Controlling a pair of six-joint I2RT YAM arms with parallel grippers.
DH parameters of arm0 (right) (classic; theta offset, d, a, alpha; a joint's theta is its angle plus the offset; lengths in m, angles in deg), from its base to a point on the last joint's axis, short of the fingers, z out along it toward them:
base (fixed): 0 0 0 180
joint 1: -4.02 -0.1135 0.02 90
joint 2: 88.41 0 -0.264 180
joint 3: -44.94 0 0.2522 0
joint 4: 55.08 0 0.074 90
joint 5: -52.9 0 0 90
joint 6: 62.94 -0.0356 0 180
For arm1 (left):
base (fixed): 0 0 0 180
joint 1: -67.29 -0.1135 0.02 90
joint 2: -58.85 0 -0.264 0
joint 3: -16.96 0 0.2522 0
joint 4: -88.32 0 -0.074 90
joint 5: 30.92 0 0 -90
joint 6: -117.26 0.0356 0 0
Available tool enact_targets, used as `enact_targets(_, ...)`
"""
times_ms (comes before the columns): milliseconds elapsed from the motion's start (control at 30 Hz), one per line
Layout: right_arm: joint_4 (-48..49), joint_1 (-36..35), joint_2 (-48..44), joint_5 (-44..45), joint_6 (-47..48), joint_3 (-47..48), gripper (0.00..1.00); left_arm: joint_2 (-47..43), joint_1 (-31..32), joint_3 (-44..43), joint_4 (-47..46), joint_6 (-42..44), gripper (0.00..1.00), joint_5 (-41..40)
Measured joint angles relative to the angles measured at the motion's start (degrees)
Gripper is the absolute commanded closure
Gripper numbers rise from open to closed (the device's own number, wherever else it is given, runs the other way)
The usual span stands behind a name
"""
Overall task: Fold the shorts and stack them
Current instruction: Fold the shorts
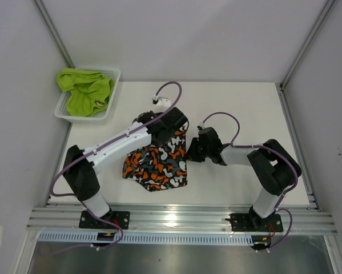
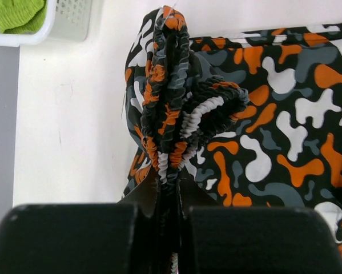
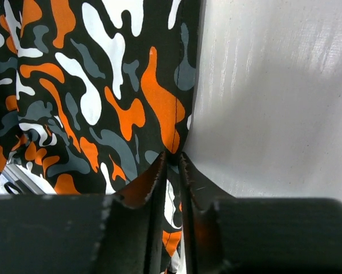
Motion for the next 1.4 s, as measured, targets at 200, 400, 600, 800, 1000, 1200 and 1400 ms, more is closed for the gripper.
enact_targets(200, 0.98, 0.17, 0.66, -0.15, -0.24, 0.00, 0.88, 3.91, 4.98, -3.58, 3.04, -3.67, 1.00, -1.44)
enact_targets(400, 1.05, 0.26, 0.70, -0.13, -0.33, 0.00, 0.88, 8.66, 8.17, -5.53, 3.65, -6.36, 1.00, -1.44)
enact_targets(600, 1.05, 0.44, 0.70, -0.15, -0.33, 0.00, 0.89, 12.70, 8.13, -5.57, 2.64, -8.00, 1.00, -0.52)
enact_targets(800, 1.03, 0.68, 0.70, -0.20, -0.35, 0.00, 0.89, 14.29, 8.15, -5.57, 0.52, -10.43, 0.99, 0.90)
enact_targets(1000, 1.03, 1.16, 0.70, -0.20, -0.37, 0.00, 0.89, 15.08, 8.15, -5.60, -2.95, -12.09, 0.99, 3.19)
enact_targets(1200, 1.05, 1.49, 0.70, -0.39, -0.37, 0.00, 0.89, 16.90, 8.09, -6.47, -4.76, -13.92, 0.93, 5.01)
enact_targets(1400, 1.05, 1.66, 0.70, -0.57, -0.39, 0.00, 0.89, 19.17, 7.34, -7.02, -6.34, -14.69, 0.30, 8.11)
